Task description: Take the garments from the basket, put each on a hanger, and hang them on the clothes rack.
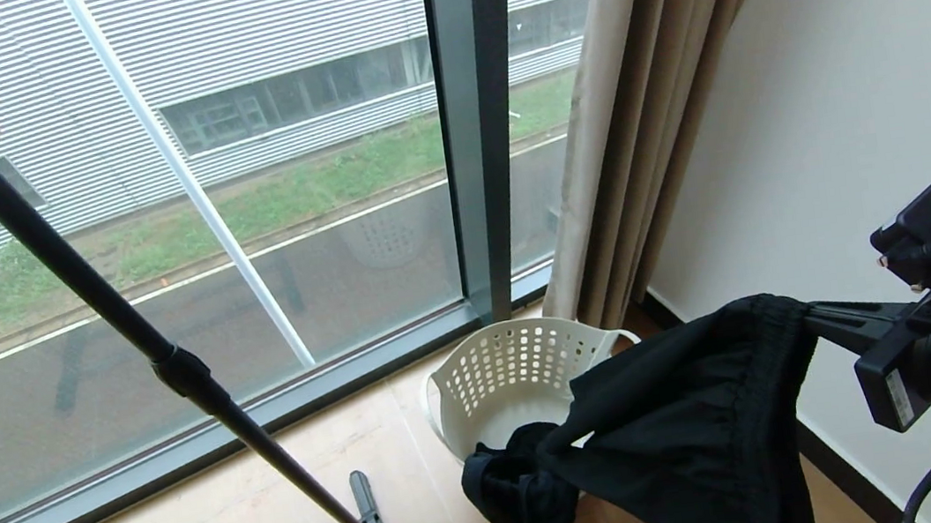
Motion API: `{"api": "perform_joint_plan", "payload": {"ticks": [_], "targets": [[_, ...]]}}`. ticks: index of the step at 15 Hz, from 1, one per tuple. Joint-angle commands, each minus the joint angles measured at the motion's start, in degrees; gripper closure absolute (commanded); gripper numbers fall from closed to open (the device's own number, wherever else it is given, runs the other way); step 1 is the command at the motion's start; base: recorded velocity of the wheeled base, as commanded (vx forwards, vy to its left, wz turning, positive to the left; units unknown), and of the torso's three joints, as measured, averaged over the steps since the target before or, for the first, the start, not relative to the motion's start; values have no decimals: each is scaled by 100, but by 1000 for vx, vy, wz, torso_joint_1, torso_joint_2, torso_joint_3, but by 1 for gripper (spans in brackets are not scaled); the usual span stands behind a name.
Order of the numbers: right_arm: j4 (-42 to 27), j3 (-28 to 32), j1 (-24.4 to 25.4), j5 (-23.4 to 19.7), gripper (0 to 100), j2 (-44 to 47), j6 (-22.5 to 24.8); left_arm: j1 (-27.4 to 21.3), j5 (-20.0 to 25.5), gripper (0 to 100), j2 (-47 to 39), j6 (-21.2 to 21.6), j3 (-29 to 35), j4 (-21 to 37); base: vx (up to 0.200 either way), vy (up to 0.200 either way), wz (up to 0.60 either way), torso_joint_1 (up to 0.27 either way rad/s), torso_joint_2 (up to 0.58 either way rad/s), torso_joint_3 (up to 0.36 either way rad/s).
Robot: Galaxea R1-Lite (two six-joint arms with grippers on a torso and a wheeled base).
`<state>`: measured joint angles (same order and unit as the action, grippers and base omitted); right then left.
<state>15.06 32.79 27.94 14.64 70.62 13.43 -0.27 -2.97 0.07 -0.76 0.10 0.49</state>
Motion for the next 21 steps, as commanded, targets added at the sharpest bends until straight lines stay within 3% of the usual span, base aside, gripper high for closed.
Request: {"api": "perform_joint_plan", "payload": {"ticks": [1,9,21], "targets": [[6,8,1,4,100,31,1,0,-1,0,-7,-4,-1,4,0,0,0,56,-149,100],[15,-10,-8,-14,100,40,-7,0,-1,0,-7,-4,-1,4,0,0,0,22,-50,129],[6,-19,-8,-14,100,40,1,0,-1,0,-7,-4,-1,4,0,0,0,206,-503,-144]]}}
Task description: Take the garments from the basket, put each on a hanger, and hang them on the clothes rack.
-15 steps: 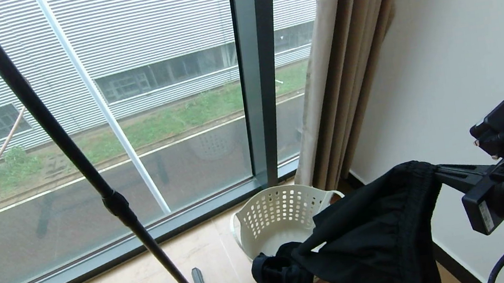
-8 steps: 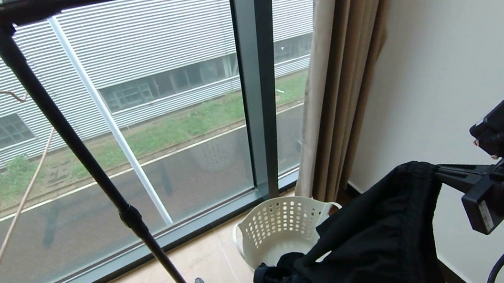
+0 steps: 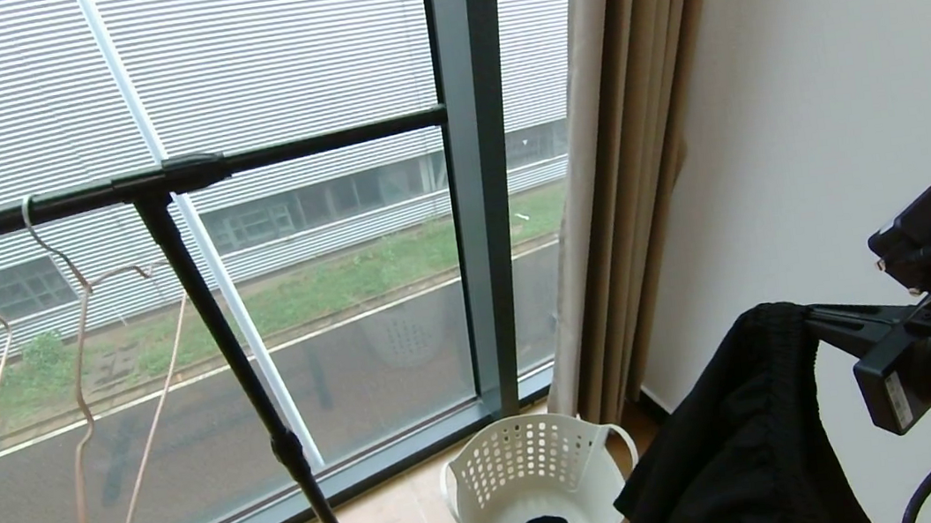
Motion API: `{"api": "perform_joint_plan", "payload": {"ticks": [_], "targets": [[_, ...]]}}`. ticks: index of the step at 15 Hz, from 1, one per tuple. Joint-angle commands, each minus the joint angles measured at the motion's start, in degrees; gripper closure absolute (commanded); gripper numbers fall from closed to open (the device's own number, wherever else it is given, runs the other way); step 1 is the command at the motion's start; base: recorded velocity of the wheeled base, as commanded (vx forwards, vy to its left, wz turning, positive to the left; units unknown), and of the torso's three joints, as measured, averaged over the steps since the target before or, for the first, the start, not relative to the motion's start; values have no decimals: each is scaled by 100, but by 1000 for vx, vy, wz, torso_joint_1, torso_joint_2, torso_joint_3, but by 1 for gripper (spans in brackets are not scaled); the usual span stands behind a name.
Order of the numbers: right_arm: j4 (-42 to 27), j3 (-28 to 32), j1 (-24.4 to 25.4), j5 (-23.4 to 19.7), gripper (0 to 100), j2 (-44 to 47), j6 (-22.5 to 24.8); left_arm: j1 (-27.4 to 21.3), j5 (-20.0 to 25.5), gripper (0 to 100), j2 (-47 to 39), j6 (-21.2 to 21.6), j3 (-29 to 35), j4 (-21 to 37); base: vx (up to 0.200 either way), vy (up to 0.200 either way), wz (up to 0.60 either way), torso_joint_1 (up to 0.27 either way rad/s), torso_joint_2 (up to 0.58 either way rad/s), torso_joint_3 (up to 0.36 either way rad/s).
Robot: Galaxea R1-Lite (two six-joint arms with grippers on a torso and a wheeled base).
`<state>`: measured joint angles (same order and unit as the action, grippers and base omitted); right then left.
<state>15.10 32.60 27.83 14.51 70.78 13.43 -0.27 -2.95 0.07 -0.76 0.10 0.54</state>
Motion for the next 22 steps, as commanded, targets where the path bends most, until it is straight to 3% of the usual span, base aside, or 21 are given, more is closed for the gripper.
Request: {"api": "perform_joint_plan", "payload": {"ticks": [1,15,22], "targets": [[1,-8,12,0,100,24,1,0,-4,0,-7,-4,-1,-1,0,0,0,256,-593,-154],[1,-69,12,8,100,24,36,0,-4,0,-7,-4,-1,-10,0,0,0,203,-437,-210],[1,-69,12,8,100,15,45,0,-4,0,-7,-4,-1,-1,0,0,0,17,-38,-18]]}}
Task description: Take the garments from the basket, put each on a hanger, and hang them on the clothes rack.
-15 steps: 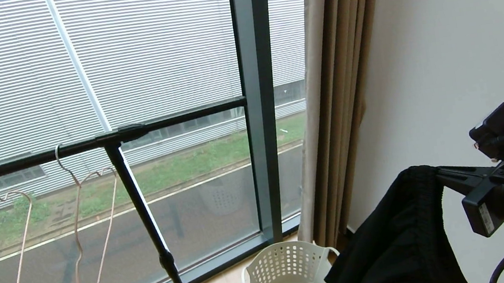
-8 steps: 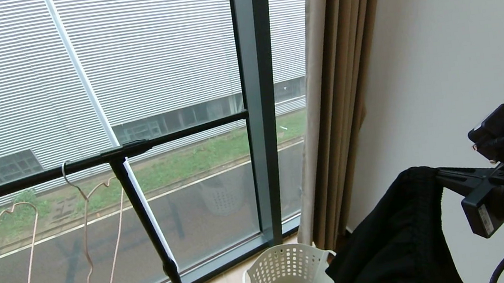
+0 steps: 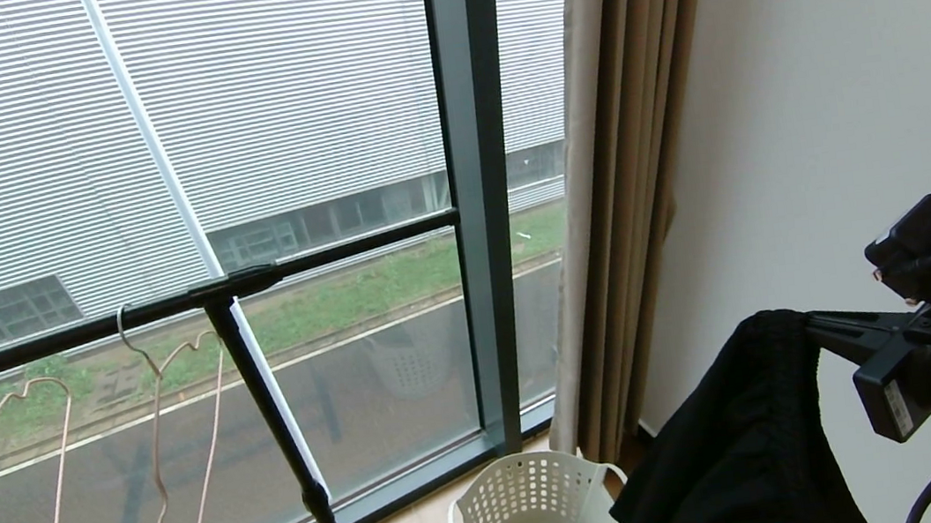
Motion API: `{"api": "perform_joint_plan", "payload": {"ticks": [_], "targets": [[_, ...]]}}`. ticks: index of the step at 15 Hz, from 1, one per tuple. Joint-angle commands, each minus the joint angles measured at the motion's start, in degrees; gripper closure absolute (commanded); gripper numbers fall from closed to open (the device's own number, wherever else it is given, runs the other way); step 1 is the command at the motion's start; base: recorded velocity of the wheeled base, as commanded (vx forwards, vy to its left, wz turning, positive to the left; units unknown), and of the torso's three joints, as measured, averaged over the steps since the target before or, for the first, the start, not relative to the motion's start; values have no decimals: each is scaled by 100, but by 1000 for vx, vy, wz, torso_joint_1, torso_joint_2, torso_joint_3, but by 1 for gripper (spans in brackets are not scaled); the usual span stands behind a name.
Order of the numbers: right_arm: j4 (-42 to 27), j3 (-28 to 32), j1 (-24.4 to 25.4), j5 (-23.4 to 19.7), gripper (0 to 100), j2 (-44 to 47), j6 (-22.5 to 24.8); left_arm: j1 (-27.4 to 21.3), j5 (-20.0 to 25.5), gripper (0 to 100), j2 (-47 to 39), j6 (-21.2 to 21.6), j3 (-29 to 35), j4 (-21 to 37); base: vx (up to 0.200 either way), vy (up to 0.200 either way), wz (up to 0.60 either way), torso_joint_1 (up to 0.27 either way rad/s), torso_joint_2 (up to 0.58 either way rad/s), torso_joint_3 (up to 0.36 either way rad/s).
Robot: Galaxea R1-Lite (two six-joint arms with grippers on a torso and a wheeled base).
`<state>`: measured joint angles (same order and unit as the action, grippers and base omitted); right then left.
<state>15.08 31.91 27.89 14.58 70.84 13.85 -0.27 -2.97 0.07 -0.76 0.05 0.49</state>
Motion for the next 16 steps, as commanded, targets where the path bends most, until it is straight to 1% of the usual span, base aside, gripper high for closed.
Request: {"api": "perform_joint_plan", "payload": {"ticks": [1,3,15,16], "targets": [[4,-1,-3,1,100,9,4,0,-1,0,-7,-4,4,-5,0,0,0,0,0,0],[4,-1,-3,1,100,-9,-5,0,-19,0,-7,-4,-5,-14,0,0,0,2,2,-93],[4,-19,6,1,100,18,-5,0,-19,0,-7,-4,-5,-14,0,0,600,5,2,-6],[13,-27,6,1,100,18,-5,0,-10,0,-7,-4,-5,-14,0,0,0,0,0,0]]}}
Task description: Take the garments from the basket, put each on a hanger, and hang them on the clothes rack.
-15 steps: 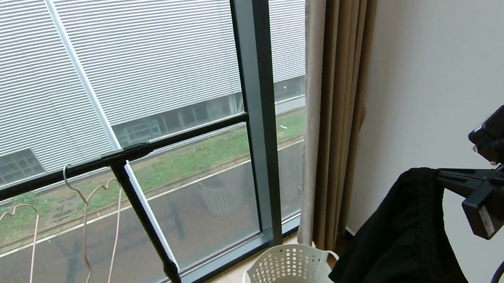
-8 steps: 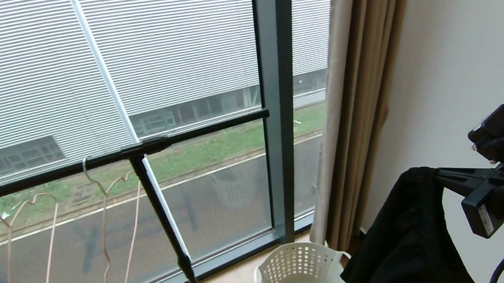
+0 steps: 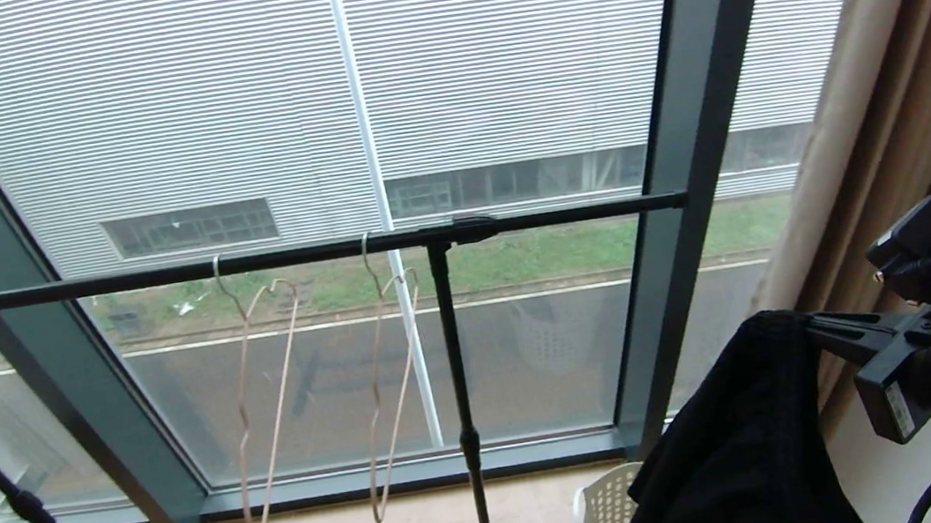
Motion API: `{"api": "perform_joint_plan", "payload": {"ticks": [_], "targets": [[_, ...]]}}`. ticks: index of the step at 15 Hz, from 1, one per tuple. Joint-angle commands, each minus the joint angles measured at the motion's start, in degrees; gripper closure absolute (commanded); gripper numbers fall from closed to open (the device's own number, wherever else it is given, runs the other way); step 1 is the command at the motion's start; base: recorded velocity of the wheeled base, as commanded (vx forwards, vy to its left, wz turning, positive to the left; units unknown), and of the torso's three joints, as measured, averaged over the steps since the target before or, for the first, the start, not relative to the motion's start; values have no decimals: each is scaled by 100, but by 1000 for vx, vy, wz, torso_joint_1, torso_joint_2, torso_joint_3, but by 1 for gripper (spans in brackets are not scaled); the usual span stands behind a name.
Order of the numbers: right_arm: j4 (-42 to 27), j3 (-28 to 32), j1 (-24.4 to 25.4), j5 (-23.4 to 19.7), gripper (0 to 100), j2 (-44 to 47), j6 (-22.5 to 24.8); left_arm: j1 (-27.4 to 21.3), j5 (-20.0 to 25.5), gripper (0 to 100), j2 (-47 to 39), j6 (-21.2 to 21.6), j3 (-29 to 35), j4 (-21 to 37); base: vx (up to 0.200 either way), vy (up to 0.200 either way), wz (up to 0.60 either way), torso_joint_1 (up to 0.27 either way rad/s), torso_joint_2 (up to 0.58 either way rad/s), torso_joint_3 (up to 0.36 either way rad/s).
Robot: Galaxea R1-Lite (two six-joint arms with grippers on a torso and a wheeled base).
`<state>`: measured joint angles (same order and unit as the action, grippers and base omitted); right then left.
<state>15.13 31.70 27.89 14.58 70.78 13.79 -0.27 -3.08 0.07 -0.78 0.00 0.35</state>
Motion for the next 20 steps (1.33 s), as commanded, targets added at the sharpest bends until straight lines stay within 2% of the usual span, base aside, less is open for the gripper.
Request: {"api": "perform_joint_plan", "payload": {"ticks": [1,11,20], "targets": [[-1,-5,-3,1,100,24,10,0,1,0,-7,-1,0,9,0,0,0,0,0,0],[-1,-5,6,1,100,15,10,0,10,0,-7,-1,0,9,0,200,0,2,1,1],[-1,-5,6,1,100,6,10,0,10,0,-7,-1,9,17,-200,0,0,1,3,1]]}}
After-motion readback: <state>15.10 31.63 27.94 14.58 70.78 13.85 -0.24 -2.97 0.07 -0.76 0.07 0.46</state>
